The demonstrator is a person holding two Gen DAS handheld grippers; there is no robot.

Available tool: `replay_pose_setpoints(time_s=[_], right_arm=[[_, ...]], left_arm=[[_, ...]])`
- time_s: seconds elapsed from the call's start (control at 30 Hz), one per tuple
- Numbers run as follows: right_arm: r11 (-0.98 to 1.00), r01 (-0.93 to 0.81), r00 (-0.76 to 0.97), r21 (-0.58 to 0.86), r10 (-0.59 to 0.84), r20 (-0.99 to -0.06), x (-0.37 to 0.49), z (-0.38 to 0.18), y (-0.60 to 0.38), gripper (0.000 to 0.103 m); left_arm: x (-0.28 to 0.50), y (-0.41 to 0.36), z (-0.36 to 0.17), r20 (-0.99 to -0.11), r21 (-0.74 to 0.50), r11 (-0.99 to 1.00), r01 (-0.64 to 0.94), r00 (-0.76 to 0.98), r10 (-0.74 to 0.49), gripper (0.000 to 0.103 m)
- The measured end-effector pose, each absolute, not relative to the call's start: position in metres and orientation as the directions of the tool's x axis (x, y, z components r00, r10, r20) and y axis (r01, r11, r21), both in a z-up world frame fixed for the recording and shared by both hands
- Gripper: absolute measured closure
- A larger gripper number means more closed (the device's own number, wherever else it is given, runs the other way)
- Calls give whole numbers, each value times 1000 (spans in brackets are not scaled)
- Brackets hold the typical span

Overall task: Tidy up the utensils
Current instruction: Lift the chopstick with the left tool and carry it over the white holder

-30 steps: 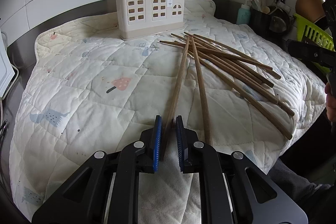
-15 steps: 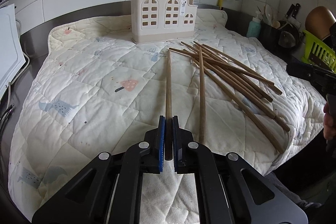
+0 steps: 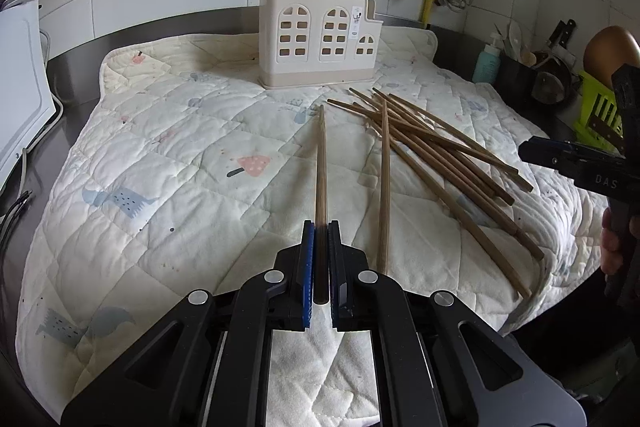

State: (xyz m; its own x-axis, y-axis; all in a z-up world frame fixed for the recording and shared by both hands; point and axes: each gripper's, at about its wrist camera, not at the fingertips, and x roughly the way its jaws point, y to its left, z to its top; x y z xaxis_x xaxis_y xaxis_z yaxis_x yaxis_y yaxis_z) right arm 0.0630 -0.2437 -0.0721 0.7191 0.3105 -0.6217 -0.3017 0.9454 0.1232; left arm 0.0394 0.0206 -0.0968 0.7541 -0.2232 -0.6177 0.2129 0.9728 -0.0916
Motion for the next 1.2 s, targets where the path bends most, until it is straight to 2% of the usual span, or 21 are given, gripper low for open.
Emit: replay_pose_setpoints(time_s=[0.07, 0.3, 0.6, 0.8, 0.87, 1.2], right_arm=[[951, -283, 719, 120, 294, -630, 63, -77, -248, 61], [956, -270, 706, 112, 276, -652, 57, -91, -257, 77], [957, -279, 702, 82, 261, -662, 54, -101, -259, 86], [956, -281, 706, 82, 264, -657, 62, -110, -259, 87], [961, -269, 717, 67, 246, -652, 63, -111, -257, 95], [962, -266, 766, 61, 249, -592, 60, -63, -266, 97]], left_arm=[[40, 20, -95, -615, -88, 973, 214, 757, -222, 98], [42, 19, -95, -621, -91, 972, 217, 750, -226, 98], [43, 19, -95, -625, -89, 972, 217, 748, -224, 98], [45, 17, -98, -634, -83, 974, 209, 743, -214, 98], [45, 17, -96, -630, -85, 975, 205, 747, -212, 98], [38, 28, -65, -561, -122, 976, 181, 799, -218, 98]])
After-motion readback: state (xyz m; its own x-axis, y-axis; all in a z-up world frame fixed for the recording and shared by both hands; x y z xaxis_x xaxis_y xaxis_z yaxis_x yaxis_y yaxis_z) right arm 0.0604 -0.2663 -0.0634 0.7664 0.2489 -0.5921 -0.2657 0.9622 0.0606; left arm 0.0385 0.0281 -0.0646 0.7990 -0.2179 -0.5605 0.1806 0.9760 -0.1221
